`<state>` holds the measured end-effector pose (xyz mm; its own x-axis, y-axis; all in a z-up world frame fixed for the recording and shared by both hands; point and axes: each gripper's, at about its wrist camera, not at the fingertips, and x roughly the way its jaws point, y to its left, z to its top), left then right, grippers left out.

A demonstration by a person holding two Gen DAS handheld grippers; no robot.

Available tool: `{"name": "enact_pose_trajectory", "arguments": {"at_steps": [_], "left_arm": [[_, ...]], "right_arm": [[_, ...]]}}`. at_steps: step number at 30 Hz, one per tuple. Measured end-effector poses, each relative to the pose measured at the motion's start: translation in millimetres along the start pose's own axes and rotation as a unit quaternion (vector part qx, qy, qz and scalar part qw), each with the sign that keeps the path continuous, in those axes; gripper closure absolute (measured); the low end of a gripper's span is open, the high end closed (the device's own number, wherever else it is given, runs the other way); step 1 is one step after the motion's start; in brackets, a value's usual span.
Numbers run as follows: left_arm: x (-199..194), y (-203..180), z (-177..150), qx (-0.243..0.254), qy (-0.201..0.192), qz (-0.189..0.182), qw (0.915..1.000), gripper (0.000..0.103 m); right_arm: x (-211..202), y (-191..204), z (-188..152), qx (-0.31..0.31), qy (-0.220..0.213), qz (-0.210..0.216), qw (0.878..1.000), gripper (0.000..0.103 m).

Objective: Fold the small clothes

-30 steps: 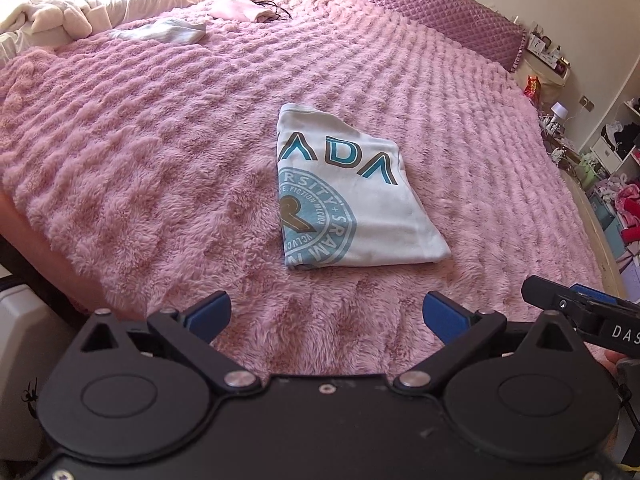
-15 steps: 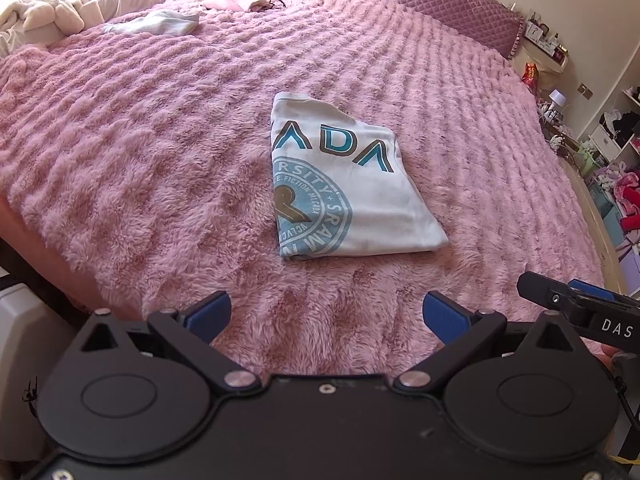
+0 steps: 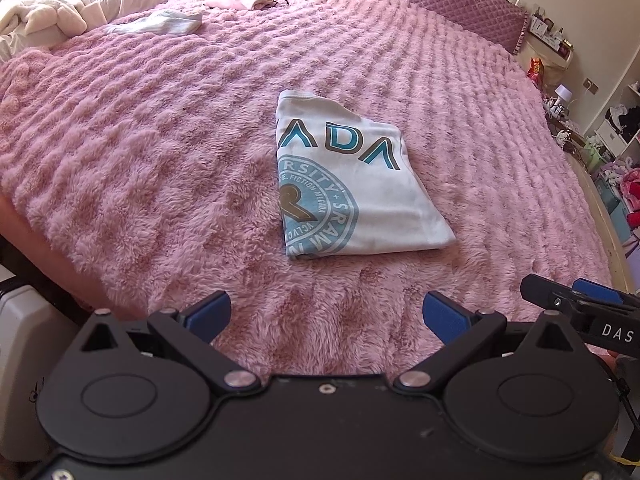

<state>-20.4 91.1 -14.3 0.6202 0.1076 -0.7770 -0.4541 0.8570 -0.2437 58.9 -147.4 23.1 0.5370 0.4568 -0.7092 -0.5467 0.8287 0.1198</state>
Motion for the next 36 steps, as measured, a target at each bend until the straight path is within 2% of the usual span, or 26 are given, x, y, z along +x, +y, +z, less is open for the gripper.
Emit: {"name": "enact_pose_trajectory", "arguments": {"at_steps": [5, 36], "left_arm": [[0.6, 0.8, 0.7, 0.002, 0.000, 0.009, 1.0000, 0.000], [-4.9, -5.5, -1.0, 0.013, -0.001, 0.008, 0.9999, 0.000]], "right_arm": [[1.1, 0.6, -0.1, -0.003, 0.001, 0.000, 1.000, 0.000], [0.6, 1.3, 1.4, -0.004, 0.000, -0.003, 1.000, 0.000]]}}
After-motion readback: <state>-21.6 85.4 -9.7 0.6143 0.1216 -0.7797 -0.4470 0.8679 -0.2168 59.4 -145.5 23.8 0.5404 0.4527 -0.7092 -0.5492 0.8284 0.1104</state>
